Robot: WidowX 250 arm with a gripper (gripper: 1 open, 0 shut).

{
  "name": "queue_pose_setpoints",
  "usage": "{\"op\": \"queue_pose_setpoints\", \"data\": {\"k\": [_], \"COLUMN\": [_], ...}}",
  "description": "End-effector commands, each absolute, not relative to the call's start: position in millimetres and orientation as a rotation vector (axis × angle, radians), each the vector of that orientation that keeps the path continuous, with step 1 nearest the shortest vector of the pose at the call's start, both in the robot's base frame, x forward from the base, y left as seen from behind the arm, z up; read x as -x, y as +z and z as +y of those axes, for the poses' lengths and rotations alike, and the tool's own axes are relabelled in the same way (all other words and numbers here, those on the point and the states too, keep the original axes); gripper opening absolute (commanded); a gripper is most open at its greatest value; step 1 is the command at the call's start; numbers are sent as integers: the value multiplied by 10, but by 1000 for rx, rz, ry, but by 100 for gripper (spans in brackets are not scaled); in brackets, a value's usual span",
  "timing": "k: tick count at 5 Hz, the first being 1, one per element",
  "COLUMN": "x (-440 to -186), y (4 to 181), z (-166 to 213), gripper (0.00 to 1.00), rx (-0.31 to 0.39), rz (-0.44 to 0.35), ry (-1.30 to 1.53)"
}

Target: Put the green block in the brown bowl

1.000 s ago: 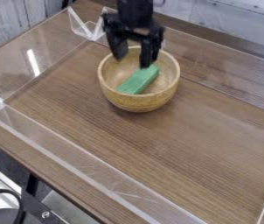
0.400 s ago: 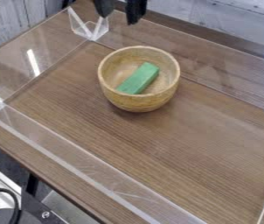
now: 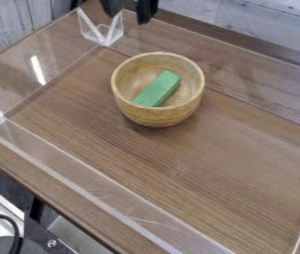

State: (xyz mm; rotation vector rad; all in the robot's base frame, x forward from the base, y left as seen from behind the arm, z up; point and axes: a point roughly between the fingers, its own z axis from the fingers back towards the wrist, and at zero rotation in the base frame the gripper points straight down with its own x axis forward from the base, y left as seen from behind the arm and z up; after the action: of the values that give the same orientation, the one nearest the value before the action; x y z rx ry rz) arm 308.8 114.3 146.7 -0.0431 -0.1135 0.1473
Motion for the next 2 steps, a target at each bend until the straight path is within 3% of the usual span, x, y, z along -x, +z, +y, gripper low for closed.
{"op": "queue_pose_setpoints", "data": {"k": [1,2], "x": [-3218,-3260], "y": [1633,1553], "z": [1293,1370], "gripper": [100,100], "rx": [10,1], "rz": [-179,-164], "ry": [172,190]}}
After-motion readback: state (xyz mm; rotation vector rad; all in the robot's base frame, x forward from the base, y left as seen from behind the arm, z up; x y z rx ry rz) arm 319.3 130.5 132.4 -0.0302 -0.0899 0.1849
